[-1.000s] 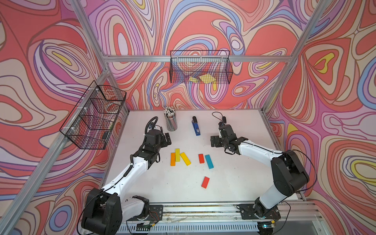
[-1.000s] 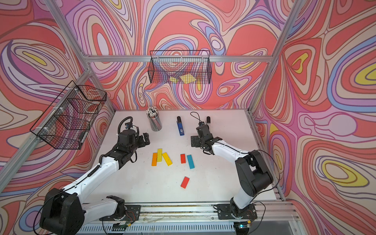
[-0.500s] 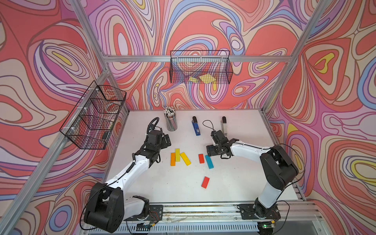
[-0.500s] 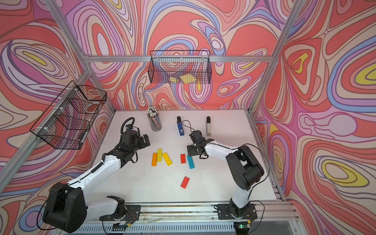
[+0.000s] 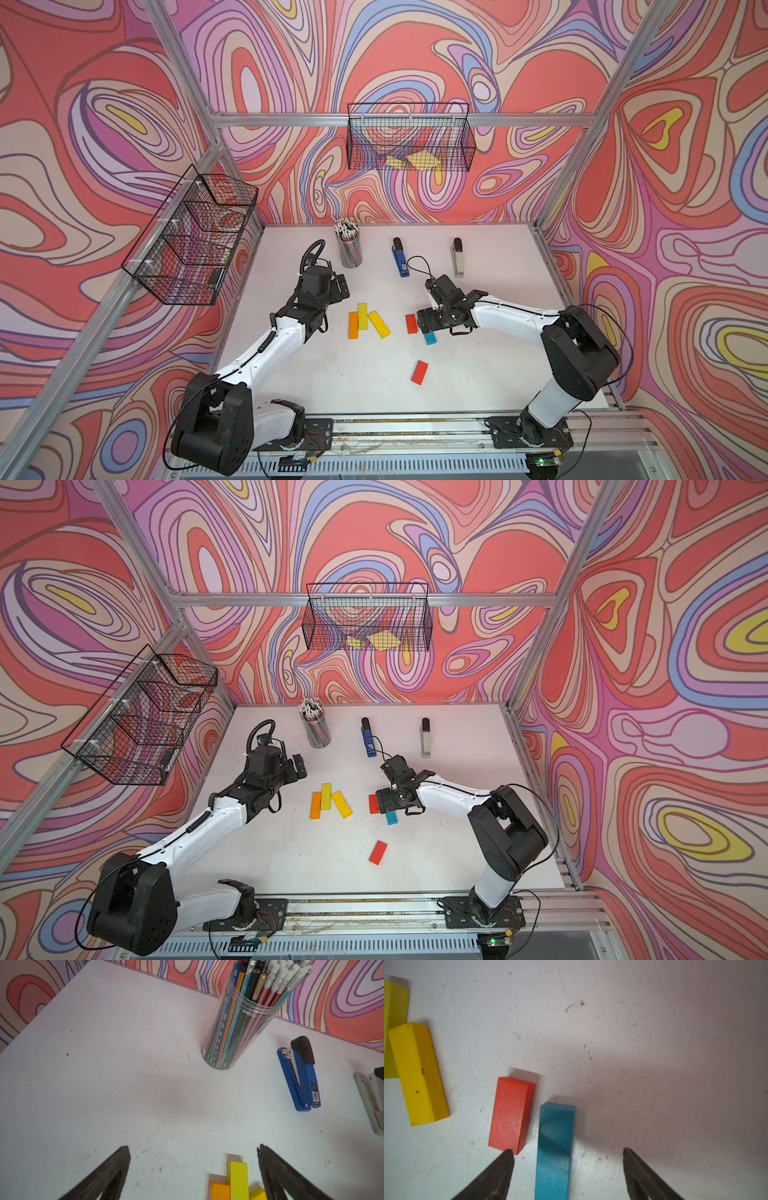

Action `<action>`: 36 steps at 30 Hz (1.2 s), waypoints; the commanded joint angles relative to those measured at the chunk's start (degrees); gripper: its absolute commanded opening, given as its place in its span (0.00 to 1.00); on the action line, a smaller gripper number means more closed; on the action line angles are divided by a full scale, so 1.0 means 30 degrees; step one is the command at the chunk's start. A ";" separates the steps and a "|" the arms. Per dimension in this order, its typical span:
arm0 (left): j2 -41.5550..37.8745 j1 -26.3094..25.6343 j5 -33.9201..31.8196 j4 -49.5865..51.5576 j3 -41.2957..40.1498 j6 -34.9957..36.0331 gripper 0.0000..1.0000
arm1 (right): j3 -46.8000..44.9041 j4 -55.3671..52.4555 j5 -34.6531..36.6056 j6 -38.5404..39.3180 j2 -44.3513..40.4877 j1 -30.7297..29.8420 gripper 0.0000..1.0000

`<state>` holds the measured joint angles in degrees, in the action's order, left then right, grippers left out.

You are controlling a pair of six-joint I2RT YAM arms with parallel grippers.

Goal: Assemble the letter p with building blocks
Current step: Pick up the building block from the center of the board, then move the building block to the center of the board.

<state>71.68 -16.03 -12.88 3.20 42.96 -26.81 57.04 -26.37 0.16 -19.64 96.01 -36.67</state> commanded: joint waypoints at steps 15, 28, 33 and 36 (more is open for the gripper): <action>0.0080 0.0053 -0.0595 -0.0053 -0.0512 0.0267 0.99 | 0.1601 -0.2152 0.2680 -0.1107 0.2528 -0.1139 0.65; 0.0488 0.0048 -0.0625 -0.0210 -0.0408 0.0535 0.99 | 0.3695 -0.1208 0.1914 -0.1041 0.4402 -0.1193 0.36; 0.0567 0.0043 -0.0738 -0.0230 -0.0462 0.0645 0.99 | 0.4745 -0.0993 0.0745 0.0013 0.4857 -0.1827 0.36; 0.0515 0.0041 -0.0866 -0.0101 -0.0489 0.0689 0.99 | 0.5366 -0.0978 -0.0099 0.1032 0.5237 -0.2590 0.36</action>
<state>72.95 -16.03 -13.93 3.16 42.22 -25.26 71.11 -30.22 3.40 -19.99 110.24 -42.09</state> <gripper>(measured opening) 0.992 0.361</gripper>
